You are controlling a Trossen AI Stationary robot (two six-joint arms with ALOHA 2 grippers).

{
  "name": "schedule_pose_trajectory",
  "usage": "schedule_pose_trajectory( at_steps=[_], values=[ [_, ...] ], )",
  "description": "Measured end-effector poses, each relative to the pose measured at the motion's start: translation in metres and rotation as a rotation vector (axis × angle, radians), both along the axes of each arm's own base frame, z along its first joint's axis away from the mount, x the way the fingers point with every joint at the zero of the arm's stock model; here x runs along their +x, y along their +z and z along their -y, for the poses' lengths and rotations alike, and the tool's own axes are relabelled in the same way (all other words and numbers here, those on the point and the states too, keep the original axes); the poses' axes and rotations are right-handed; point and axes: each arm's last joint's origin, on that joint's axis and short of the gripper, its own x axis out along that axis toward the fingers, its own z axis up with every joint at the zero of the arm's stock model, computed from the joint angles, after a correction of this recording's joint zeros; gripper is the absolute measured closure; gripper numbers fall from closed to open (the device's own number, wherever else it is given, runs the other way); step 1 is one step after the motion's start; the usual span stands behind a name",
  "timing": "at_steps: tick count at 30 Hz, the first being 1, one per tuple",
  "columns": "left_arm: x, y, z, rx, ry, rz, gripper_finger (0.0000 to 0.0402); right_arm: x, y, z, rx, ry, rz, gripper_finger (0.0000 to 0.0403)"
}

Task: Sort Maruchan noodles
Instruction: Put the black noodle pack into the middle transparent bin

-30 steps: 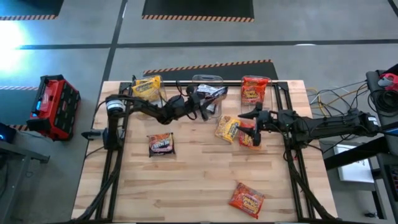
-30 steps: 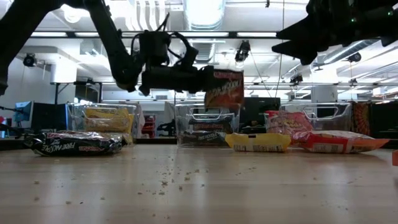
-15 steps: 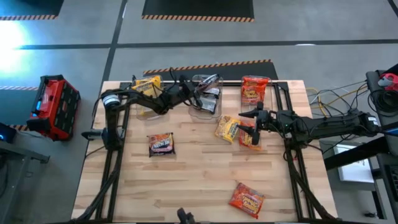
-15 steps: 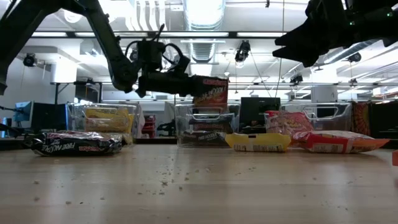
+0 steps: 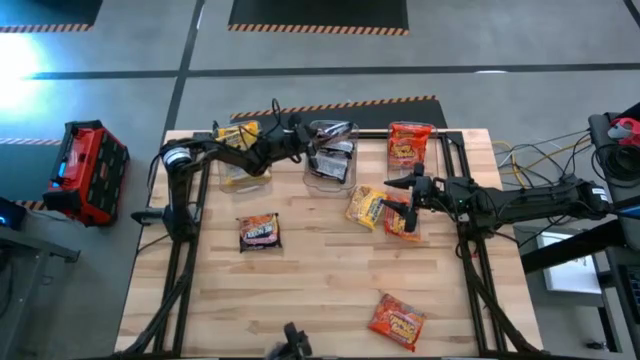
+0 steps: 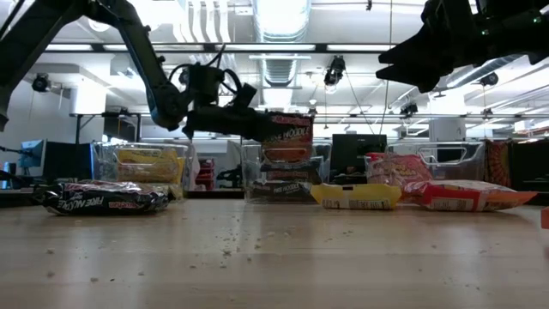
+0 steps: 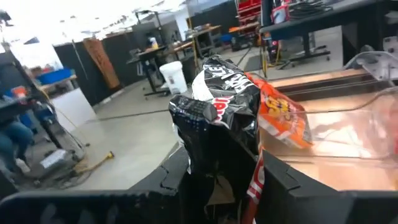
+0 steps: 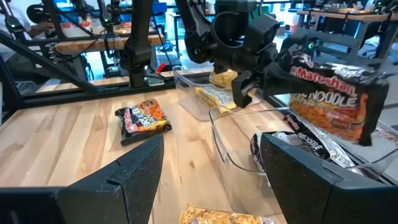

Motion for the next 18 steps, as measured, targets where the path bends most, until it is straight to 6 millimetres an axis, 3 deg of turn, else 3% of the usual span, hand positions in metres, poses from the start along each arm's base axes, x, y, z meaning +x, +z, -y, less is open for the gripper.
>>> schedule_pose_trajectory(
  at_steps=[12,18],
  values=[
    [0.021,0.004,-0.028,0.002,-0.001,-0.133,0.0306,0.000,0.000,0.000,0.004,0.000,0.000,0.0147],
    [0.015,0.001,-0.035,-0.009,0.025,-0.152,0.0306,0.000,-0.001,0.000,0.012,-0.001,-0.006,0.0147]
  ],
)
